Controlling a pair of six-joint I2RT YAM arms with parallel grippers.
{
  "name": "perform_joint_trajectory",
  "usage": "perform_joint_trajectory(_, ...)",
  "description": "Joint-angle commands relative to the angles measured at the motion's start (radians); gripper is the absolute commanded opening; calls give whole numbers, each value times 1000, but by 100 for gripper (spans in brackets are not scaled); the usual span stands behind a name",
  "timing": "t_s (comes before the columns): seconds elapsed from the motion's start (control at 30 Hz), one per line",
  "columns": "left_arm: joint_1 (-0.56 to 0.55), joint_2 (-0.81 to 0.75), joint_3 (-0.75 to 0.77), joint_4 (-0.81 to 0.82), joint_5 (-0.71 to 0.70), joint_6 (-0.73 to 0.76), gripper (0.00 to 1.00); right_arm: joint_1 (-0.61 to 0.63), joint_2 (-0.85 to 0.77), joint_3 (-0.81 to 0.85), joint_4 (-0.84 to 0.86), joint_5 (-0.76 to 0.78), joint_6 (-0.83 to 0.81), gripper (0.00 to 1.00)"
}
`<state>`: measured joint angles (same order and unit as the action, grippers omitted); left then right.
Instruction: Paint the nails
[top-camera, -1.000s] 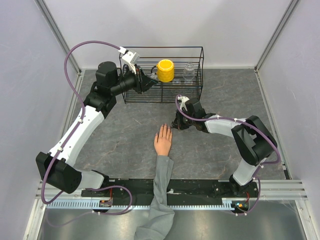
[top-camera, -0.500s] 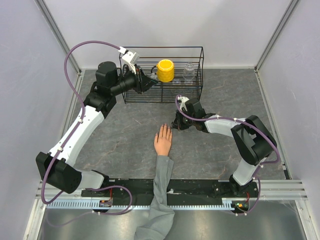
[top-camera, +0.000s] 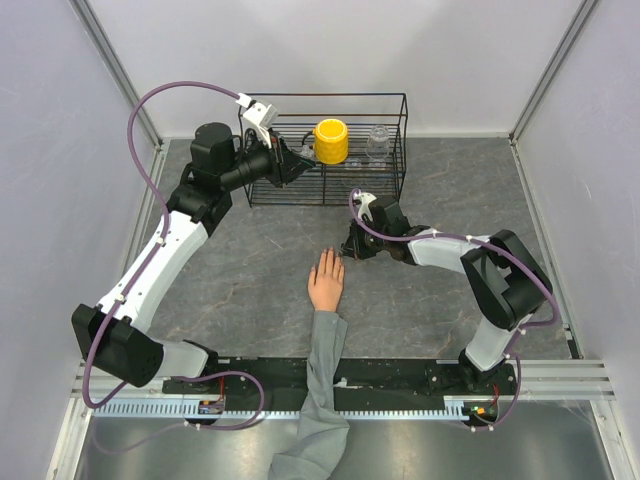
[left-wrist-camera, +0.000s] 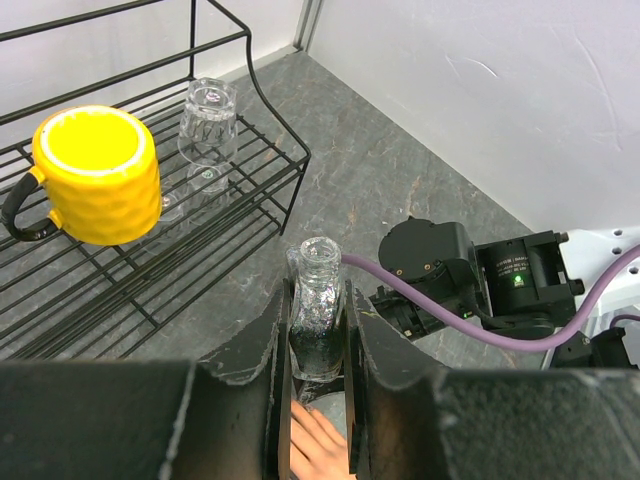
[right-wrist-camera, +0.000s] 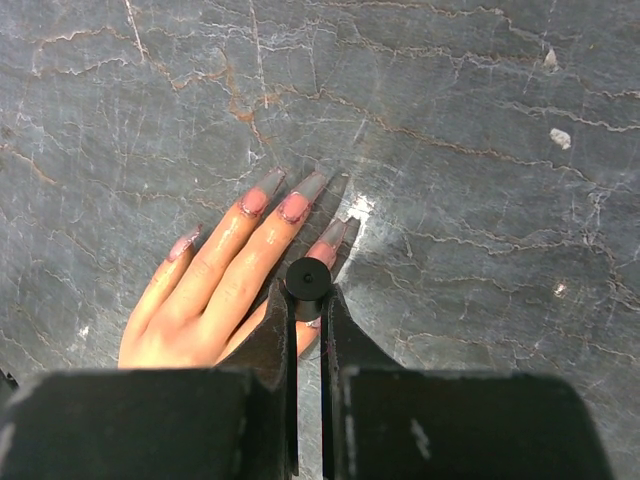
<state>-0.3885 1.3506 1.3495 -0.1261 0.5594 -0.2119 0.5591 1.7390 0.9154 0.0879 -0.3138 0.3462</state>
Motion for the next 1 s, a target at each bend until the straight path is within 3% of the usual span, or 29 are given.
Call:
perform_joint_trajectory(0.0,5,-10,36,16,17,-14,2,4,14,33,15,5,2,0)
perform_joint_trajectory(0.97,8,-7,34,13,23,-24,2,-1,-4,23,-8,48,-9,0)
